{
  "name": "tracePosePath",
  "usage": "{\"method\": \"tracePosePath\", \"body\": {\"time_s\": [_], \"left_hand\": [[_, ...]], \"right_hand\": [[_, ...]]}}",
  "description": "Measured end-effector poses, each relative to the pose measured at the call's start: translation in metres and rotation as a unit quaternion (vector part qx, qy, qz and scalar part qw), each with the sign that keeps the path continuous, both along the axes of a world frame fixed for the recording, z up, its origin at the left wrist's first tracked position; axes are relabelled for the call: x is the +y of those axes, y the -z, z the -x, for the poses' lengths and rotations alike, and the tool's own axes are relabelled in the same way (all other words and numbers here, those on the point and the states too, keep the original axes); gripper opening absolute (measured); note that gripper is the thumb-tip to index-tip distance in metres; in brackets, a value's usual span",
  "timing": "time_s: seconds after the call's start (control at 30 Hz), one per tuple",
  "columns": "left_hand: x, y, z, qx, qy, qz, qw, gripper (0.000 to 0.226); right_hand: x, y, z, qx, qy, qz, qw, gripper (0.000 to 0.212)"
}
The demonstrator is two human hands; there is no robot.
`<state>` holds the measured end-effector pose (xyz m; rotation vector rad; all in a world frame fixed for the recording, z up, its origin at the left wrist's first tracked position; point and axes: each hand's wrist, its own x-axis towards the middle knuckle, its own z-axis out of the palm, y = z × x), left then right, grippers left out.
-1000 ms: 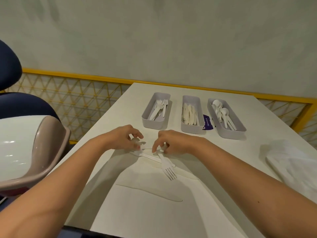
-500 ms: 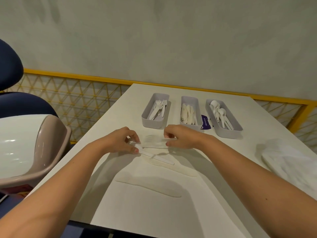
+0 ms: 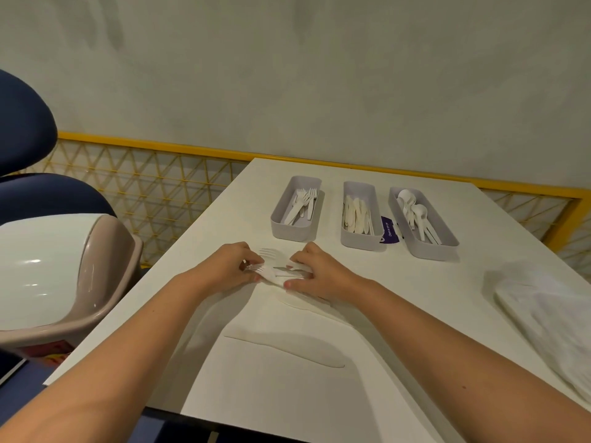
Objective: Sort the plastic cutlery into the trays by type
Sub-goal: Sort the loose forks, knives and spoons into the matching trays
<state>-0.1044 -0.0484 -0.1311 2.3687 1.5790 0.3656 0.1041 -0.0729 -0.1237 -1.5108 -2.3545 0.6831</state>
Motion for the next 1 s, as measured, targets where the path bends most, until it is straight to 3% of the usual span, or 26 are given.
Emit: {"method": "tracePosePath", "body": {"time_s": [0.1,0.2,0.33,0.5,0.73,0.9,1.0], "left_hand": [[0.001,0.004,-0.001,-0.007,0.003,-0.012,1.0,0.035],[0.002,0.006,-0.002,0.01,0.012,-0.023,1.0,0.028],[-0.001,0.004,-0.004,0.017,0.009,-0.05,0.999,0.03],[-0.004,0.002,-0.006,0.006,0.003,-0.052,0.999,0.031],[-0.003,-0.011,-0.013,-0.176,-0.042,0.041,0.983,0.035],[-0.002,-0.02,-0.019,-0.313,-0.047,0.045,0.947,0.015],[0.001,-0.023,-0.024,-0.375,-0.04,0.032,0.925,0.016]], "right_hand": [[0.001,0.004,0.002,-0.029,0.004,-0.019,0.999,0.049],[0.001,0.006,0.006,-0.048,0.026,-0.045,0.998,0.037],[0.002,0.003,0.008,-0.068,0.038,-0.055,0.995,0.026],[0.003,-0.002,0.006,-0.098,0.029,-0.075,0.992,0.028],[0.001,-0.011,-0.001,-0.033,0.007,-0.012,0.999,0.031],[-0.006,-0.021,0.0,0.057,0.001,0.015,0.998,0.033],[-0.009,-0.029,0.001,0.098,0.004,0.05,0.994,0.027]]}}
